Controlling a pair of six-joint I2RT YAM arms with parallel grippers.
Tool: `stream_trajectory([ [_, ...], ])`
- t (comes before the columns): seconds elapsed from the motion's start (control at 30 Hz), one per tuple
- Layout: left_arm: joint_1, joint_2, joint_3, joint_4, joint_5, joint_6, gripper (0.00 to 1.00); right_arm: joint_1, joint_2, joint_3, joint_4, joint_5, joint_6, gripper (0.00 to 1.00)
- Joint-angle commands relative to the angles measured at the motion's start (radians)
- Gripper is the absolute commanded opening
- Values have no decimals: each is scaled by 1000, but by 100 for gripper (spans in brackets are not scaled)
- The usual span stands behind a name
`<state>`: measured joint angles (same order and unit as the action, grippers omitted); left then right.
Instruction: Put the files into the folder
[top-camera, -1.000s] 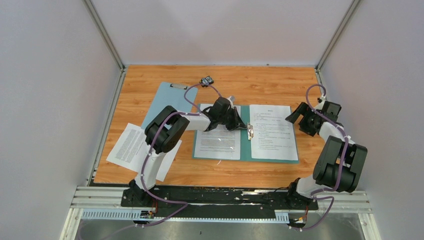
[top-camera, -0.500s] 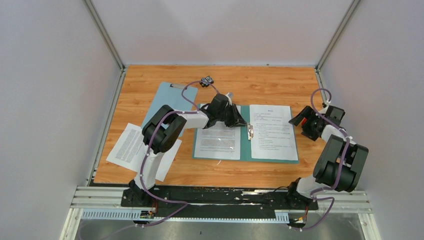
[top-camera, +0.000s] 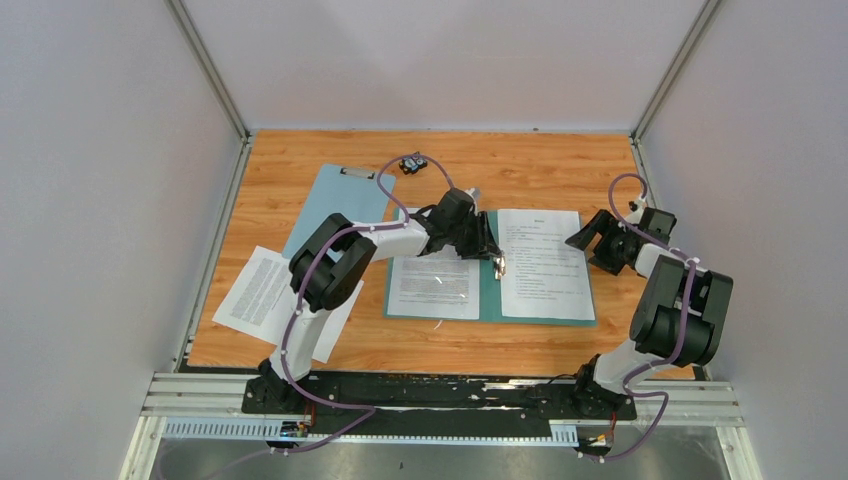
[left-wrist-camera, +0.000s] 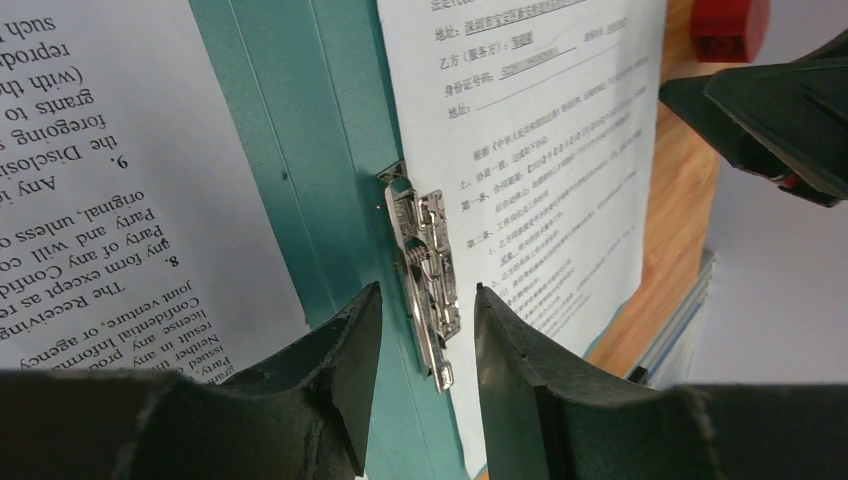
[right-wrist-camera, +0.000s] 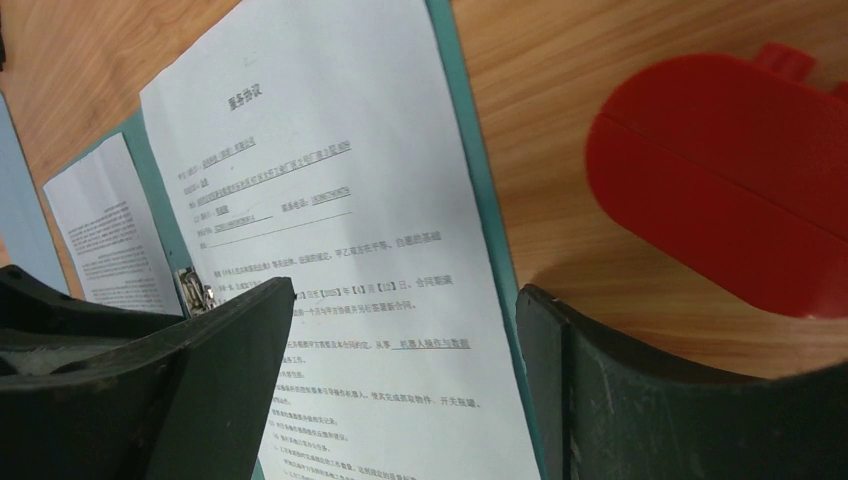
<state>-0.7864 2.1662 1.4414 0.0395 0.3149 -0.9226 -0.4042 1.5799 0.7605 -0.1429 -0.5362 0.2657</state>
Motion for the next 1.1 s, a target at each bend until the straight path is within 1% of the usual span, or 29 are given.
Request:
stream_trajectory([
  [0.0,-1,-8,44,-79,-59,65,47,32,38,-18,14,-54,4,83],
  [0.13,-1,-18,44,-104,-85,85,49,49,42,-25,30,-82,9,83],
  [0.33,-3,-17,33,-98,-69,69,50,78,52,-40,66,-123,28,82],
  [0.5,-5,-11,11,-90,-58,48,50,79,68,-52,99,-165,42,82],
  [0.6,-5,-10,-6,-50,-28,22,46,76,82,-64,150,-212,66,82],
  [0.7,-4,-4,2,-53,-18,12,43,68,90,-85,242,-274,106,82],
  [0.8,-4,-7,3,-59,-26,11,41,68,91,-92,301,-354,139,82],
  [0.87,-5,-13,-2,-59,-31,13,41,71,91,-85,305,-409,143,82],
  [0.93,-4,-14,-5,-61,-39,17,40,70,82,-91,327,-451,162,82],
  [1.0,-2,-13,-9,-56,-44,15,39,72,63,-121,389,-489,210,82],
  [1.07,-3,-8,-8,-53,-45,14,37,83,48,-120,403,-513,229,82],
])
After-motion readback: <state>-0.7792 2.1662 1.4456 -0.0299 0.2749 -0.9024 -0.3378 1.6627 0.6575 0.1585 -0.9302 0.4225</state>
